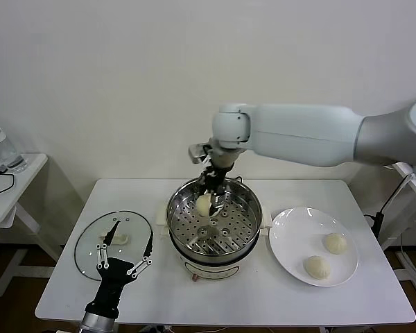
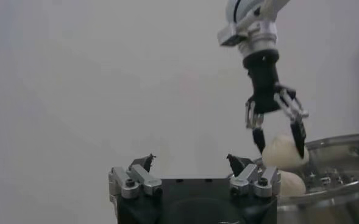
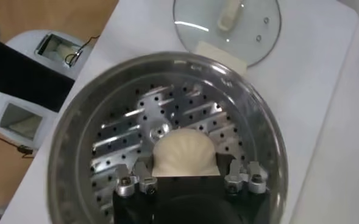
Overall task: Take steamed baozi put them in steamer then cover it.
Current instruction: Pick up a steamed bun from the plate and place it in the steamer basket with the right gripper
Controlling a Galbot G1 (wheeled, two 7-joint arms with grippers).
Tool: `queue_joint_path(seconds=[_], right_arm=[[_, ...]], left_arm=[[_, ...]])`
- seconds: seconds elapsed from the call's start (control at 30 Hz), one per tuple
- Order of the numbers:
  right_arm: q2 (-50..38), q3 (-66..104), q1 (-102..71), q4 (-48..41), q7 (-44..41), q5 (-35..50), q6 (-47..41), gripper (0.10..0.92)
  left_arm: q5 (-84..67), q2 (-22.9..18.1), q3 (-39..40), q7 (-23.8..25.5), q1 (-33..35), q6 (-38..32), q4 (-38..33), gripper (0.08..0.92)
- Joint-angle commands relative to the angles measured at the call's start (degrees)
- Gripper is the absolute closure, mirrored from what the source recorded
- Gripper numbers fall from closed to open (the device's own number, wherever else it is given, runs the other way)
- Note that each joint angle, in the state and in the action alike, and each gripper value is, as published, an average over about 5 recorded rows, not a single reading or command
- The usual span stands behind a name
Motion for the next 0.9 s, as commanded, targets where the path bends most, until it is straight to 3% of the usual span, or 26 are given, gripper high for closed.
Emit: queue_joint_path(seconds=[0.03,0.33,0.63,0.9], right_arm=[[4.1,-1.5,-3.1,-0.9,3.7,2.0,-0.9,0.33],[4.9,-1.3,-4.9,-2.3,4.5,0.9,-0.9,0.325],[4.5,-0.9,-6.1,-2.1,5.7,0.3,-1.0,0.208],[-4.8,3.4,-2.8,4.9,4.5,-2.1,-0.6,0.203]], left_arm=[[0.1,-0.1,0.4,0.0,-0.3,0.2,-0.1,0.177],[0.1,0.0,0.1,-0.1,-0.2,0.2,-0.3,0.177],[0.0,0.2,-0.2,-0.2,0.0,0.0,-0.4,0.177],[0.1,0.1,-0.2,-0.2,0.2,0.1,-0.5,0.177]])
